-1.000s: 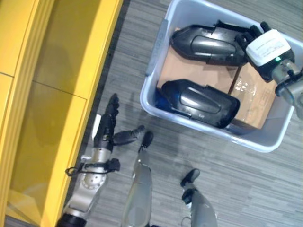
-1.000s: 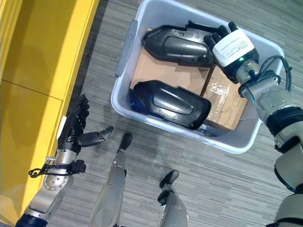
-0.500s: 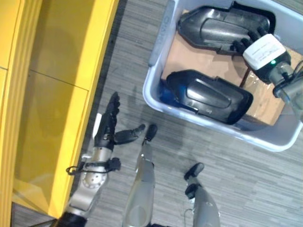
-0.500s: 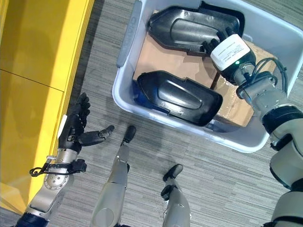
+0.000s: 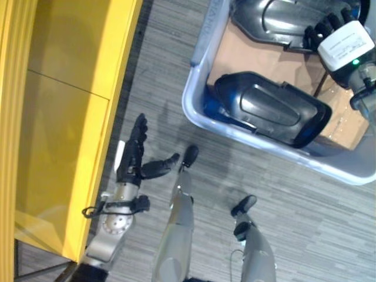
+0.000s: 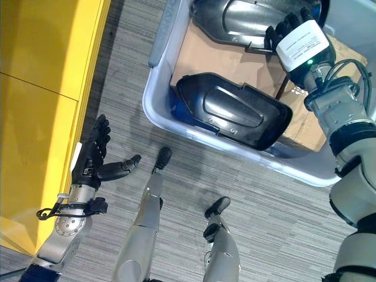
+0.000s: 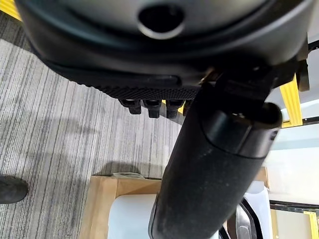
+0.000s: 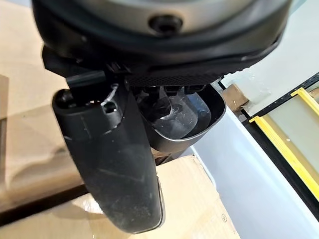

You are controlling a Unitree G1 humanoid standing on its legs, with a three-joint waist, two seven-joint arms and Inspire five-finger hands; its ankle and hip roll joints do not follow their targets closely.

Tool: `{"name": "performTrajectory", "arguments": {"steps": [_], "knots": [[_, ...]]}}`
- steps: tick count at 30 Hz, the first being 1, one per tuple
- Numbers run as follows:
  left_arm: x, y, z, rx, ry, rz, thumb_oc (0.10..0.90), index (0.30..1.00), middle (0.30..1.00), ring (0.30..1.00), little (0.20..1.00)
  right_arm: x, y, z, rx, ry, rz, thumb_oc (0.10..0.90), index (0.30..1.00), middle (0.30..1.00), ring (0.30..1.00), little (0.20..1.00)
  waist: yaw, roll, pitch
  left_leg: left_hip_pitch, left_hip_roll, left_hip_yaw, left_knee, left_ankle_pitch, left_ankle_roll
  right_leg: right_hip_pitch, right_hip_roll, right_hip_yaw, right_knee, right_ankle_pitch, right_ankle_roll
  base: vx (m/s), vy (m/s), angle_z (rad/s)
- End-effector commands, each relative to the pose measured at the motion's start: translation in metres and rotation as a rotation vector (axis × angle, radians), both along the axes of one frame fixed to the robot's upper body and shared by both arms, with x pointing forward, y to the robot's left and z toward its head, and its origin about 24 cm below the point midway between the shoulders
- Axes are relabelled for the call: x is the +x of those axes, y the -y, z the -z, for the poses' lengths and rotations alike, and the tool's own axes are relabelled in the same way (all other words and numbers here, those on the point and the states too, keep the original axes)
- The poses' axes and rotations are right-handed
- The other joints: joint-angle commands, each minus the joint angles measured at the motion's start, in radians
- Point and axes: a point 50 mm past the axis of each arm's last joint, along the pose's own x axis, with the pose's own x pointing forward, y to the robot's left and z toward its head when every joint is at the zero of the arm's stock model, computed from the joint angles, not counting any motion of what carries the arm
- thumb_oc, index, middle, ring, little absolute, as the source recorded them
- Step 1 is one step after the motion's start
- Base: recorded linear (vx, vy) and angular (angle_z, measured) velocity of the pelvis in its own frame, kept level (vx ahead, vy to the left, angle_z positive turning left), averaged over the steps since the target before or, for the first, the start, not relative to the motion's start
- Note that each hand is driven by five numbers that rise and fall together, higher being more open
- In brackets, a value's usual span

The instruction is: Move parts from the plastic box to the shelf.

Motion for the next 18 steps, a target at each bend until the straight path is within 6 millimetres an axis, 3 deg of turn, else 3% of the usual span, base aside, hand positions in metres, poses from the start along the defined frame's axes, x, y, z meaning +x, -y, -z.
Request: {"name": "performTrajectory", "arguments": {"steps": [1,2,7,9,11,12,13,18], "knots": [[-0.001,0.016,-0.048,-0.070,0.253,0.093,0.900,1.000,1.000,1.000,1.000,-0.017,0.025,-0.038,0.081,0.129,0.080,0.900,1.000,1.000,1.000,1.000,-0.003,0.004,0.021,0.109,0.050,0.076,-0.107,-0.033,0.015,-0.032,0.026,-0.003,-0.062,0.098,-0.014,0.00,-0.037,0.03],[-0.001,0.016,-0.048,-0.067,0.253,0.094,0.900,1.000,1.000,1.000,1.000,-0.017,0.025,-0.037,0.086,0.129,0.081,0.900,1.000,1.000,1.000,1.000,-0.002,0.001,0.021,0.108,0.049,0.074,-0.105,-0.034,0.015,-0.031,0.026,-0.004,-0.062,0.097,-0.014,0.00,-0.023,0.04],[0.000,0.016,-0.049,-0.095,0.261,0.065,0.900,1.000,1.000,1.000,1.000,-0.007,0.000,-0.020,0.657,0.207,-0.195,0.900,1.000,1.000,1.000,1.000,-0.020,-0.009,0.021,0.099,0.052,0.097,-0.086,-0.043,0.009,-0.022,0.025,-0.023,-0.064,0.100,-0.013,0.01,-0.026,0.12],[0.000,0.014,-0.049,-0.118,0.263,0.048,0.900,1.000,1.000,1.000,1.000,-0.002,-0.009,-0.011,0.981,0.254,-0.311,0.900,1.000,1.000,1.000,1.000,-0.029,-0.023,0.021,0.100,0.057,0.105,-0.082,-0.048,0.007,-0.016,0.027,-0.029,-0.067,0.102,-0.014,0.01,-0.022,0.07],[-0.001,0.010,-0.047,-0.134,0.251,0.028,0.900,1.000,1.000,1.000,1.000,0.000,-0.013,-0.005,1.184,0.267,-0.377,0.900,1.000,1.000,1.000,1.000,-0.041,-0.035,0.021,0.101,0.061,0.115,-0.076,-0.052,0.004,-0.007,0.029,-0.036,-0.073,0.103,-0.014,0.01,-0.012,0.02],[-0.002,0.007,-0.047,-0.150,0.246,0.016,0.900,1.000,1.000,1.000,1.000,0.001,-0.012,-0.001,1.383,0.312,-0.427,0.900,1.000,1.000,1.000,1.000,-0.047,-0.042,0.021,0.105,0.064,0.118,-0.076,-0.054,0.004,-0.002,0.031,-0.038,-0.076,0.104,-0.015,0.00,0.000,0.00],[-0.002,0.007,-0.047,-0.147,0.245,0.016,0.900,1.000,1.000,1.000,1.000,0.001,-0.012,0.000,1.388,0.312,-0.427,0.900,1.000,1.000,1.000,1.000,-0.046,-0.045,0.021,0.105,0.064,0.118,-0.076,-0.055,0.004,-0.001,0.031,-0.038,-0.076,0.104,-0.015,0.00,0.000,0.00],[-0.003,-0.001,-0.044,-0.173,0.217,-0.004,0.900,1.000,1.000,1.000,1.000,0.004,-0.021,0.005,1.735,0.330,-0.580,0.900,1.000,1.000,1.000,1.000,-0.060,-0.069,0.021,0.117,0.070,0.132,-0.071,-0.062,0.000,0.019,0.035,-0.045,-0.084,0.106,-0.015,0.00,-0.002,0.01]]}}
